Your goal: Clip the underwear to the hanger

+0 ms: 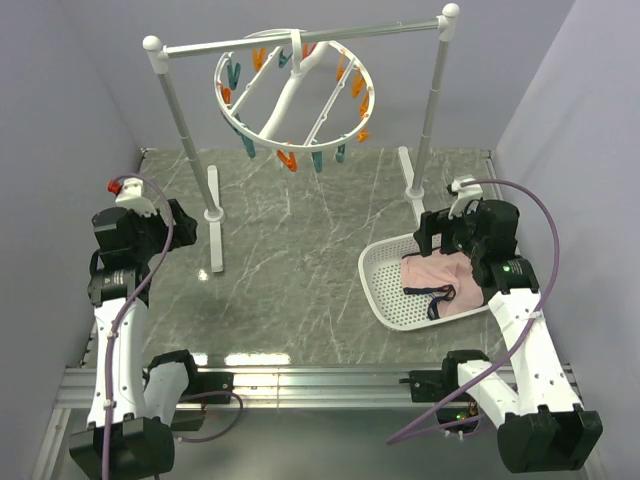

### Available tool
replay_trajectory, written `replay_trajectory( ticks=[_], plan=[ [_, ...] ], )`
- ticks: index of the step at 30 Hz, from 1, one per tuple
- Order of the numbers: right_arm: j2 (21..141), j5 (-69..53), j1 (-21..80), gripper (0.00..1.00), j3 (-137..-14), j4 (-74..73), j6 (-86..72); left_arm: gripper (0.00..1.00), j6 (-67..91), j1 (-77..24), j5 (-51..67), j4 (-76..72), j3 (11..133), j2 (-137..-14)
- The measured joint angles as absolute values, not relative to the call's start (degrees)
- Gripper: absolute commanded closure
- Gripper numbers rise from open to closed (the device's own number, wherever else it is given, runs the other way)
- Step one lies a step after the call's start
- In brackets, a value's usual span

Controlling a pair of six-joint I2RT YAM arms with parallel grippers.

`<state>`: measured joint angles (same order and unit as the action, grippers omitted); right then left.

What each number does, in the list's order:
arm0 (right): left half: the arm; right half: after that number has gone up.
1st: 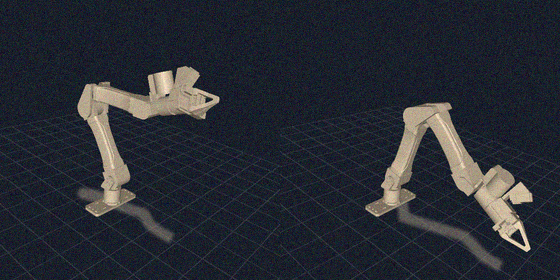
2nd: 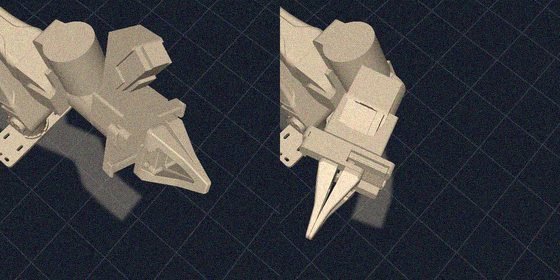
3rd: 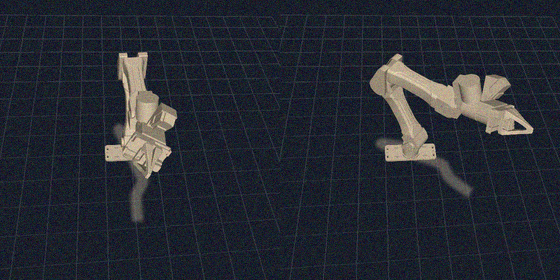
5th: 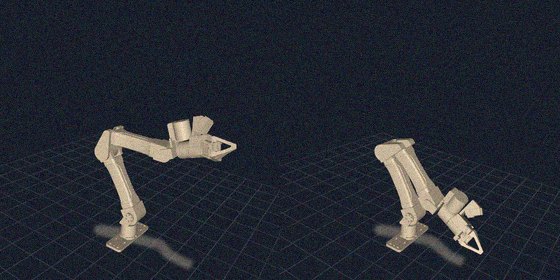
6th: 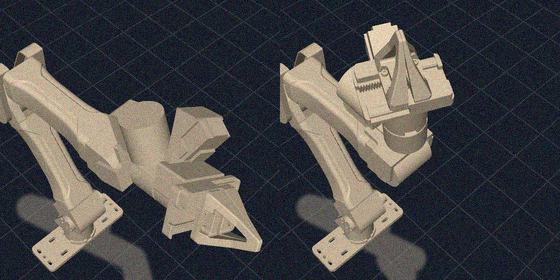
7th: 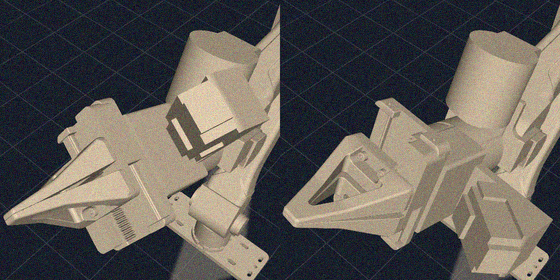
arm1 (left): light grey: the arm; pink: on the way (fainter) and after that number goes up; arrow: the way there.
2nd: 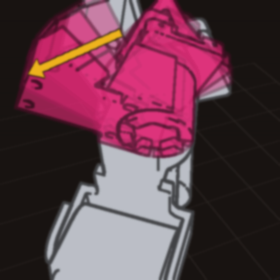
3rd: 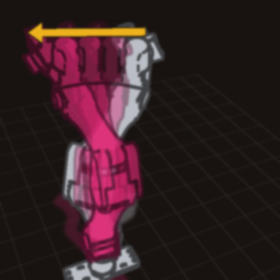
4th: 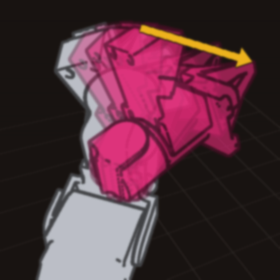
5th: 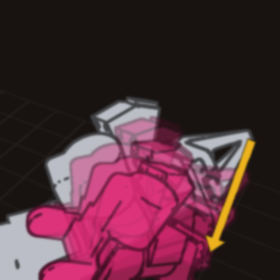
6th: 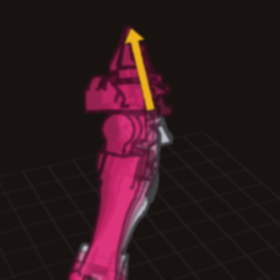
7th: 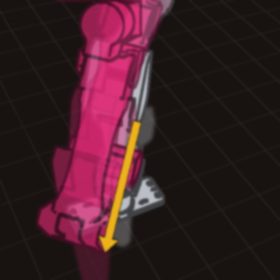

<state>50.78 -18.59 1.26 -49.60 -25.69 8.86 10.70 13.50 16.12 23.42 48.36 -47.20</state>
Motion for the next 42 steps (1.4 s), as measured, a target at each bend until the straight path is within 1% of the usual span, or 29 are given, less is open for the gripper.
replay_trajectory(
  ticks=[4,9,12,16,19,23,26,28,31,34,35,37,38,42],
  plan=[
    [52.6,-17.76,1.26,0.0,-52.27,-26.7,10.94,0.01,9.32,13.52,15.53,25.15,49.6,-48.77],
    [56.34,-17.63,1.26,0.0,-60.47,-28.62,15.11,0.01,8.56,13.52,18.26,26.04,54.63,-49.65],
    [55.94,-20.45,1.26,0.0,-62.39,-28.42,14.9,0.01,10.87,13.52,20.95,24.49,57.36,-49.84],
    [52.66,-25.98,2.68,0.0,-60.55,-24.53,11.05,0.01,15.9,12.99,26.48,19.68,57.71,-48.18],
    [50.68,-28.4,8.29,0.0,-58.35,-20.53,8.43,0.07,19.77,9.58,28.4,14.2,57.58,-46.48],
    [52.69,-27.99,18.26,0.0,-57.98,-13.39,5.37,0.1,22.44,2.17,29.08,8.64,59.22,-47.48],
    [54.52,-26.39,21.12,0.0,-56.14,-3.97,2.0,0.12,23.75,-3.73,28.6,4.69,60.2,-49.91],
    [55.11,-24.82,23.18,0.0,-53.45,3.38,0.1,0.15,23.94,-8.27,27.97,3.27,60.23,-51.79],
    [57.56,-22.24,28.73,0.0,-52.16,11.0,-0.64,0.23,23.88,-14.87,25.5,2.5,60.25,-54.72],
    [61.28,-20.34,34.09,0.01,-52.6,17.02,-0.64,0.25,24.12,-19.53,20.64,2.42,60.8,-56.71],
    [62.5,-19.84,35.42,0.01,-52.71,18.59,-0.6,0.29,24.53,-20.56,18.98,2.37,61.28,-57.25],
    [65.08,-18.46,37.6,0.01,-53.28,21.06,-0.25,0.3,25.56,-21.41,16.21,2.28,62.39,-58.02],
    [66.26,-17.76,38.33,0.01,-53.47,22.46,-0.12,0.34,26.26,-21.47,14.74,2.07,63.09,-58.39],
    [70.96,-14.59,40.71,0.02,-53.69,27.59,0.01,0.4,28.4,-21.52,11.11,0.01,64.73,-59.0]
  ],
)
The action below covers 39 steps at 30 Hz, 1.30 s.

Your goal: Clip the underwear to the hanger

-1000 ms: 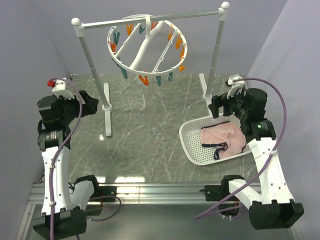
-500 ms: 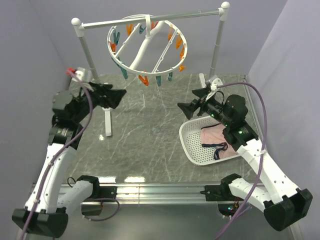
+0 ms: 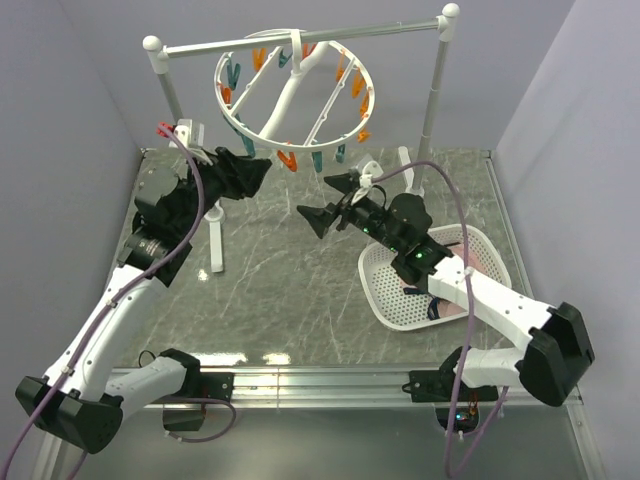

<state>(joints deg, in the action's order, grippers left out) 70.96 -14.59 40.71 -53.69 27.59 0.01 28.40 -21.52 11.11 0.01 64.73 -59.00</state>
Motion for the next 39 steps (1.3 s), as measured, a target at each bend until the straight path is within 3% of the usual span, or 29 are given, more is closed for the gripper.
replay_trajectory(
  ticks=[11,22,30,36,39],
  plan=[
    [79.26,-12.97,43.0,0.04,-58.67,33.08,1.65,0.49,30.39,-22.87,9.1,-1.93,66.81,-63.83],
    [81.6,-9.96,43.27,0.07,-60.03,35.66,3.33,0.5,31.35,-24.14,7.53,-2.79,66.87,-66.94],
    [84.99,-8.93,43.27,0.18,-61.04,36.47,4.19,0.51,31.38,-24.34,6.68,-4.14,66.96,-68.45],
    [85.54,-8.14,43.27,0.2,-61.21,37.32,4.14,0.6,31.42,-24.36,6.57,-4.97,68.18,-69.41],
    [85.65,-7.97,43.24,0.24,-61.65,38.04,4.19,0.72,31.48,-24.36,6.57,-5.3,68.6,-69.52]
  ],
)
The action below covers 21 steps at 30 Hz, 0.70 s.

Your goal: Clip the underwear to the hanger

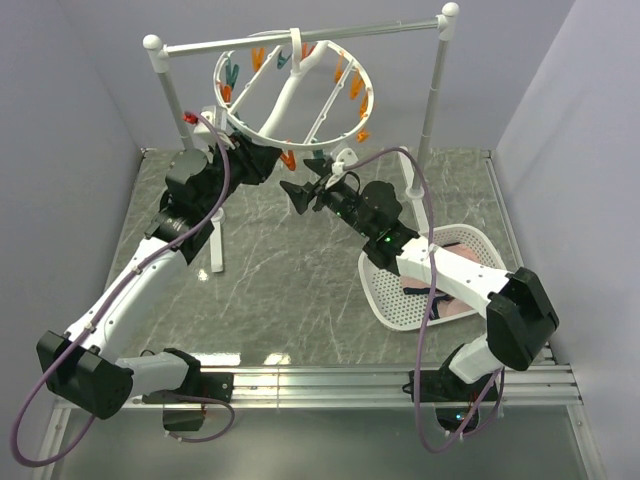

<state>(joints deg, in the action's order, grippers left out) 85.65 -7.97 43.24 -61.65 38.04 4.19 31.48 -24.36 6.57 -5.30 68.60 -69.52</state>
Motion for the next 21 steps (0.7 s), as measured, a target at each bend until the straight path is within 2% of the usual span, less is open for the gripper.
replay_trajectory(
  ticks=[1,7,15,21],
  plan=[
    [85.73,-7.94,43.24,0.25,-61.95,38.2,4.21,0.76,31.66,-24.36,6.61,-5.28,68.69,-69.52],
    [86.43,-8.19,42.89,0.29,-64.05,39.46,5.23,0.84,31.97,-24.36,6.61,-4.91,69.19,-69.58],
    [89.84,-9.5,42.59,0.37,-67.9,38.85,7.9,0.87,31.94,-24.36,7.68,-4.67,70.11,-69.6],
    [91.66,-9.41,42.52,0.49,-69.01,38.65,9.1,0.89,31.94,-24.36,7.99,-4.05,70.32,-69.6]
  ],
)
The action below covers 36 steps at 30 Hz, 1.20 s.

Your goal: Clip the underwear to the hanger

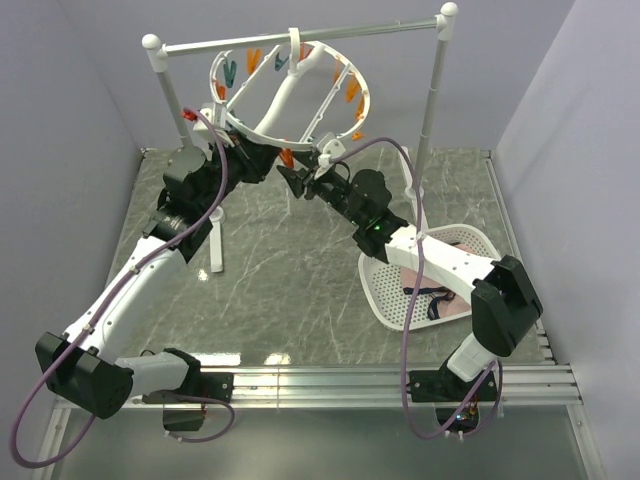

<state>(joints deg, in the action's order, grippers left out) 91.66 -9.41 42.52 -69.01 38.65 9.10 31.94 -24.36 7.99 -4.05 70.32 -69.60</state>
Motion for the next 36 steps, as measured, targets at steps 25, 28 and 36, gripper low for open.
replay_trajectory(
  ticks=[25,28,36],
  plan=[
    [88.58,-12.84,42.33,1.0,-70.39,34.41,6.55,0.14,28.93,-22.46,18.35,-0.43,70.0,-60.34],
    [88.58,-13.58,42.33,1.0,-71.79,31.35,5.3,0.19,29.04,-22.46,20.16,-2.0,70.04,-59.9],
    [88.55,-14.44,42.33,1.0,-76.62,23.07,2.39,0.31,31.55,-22.46,20.84,-0.36,73.54,-67.46]
  ],
)
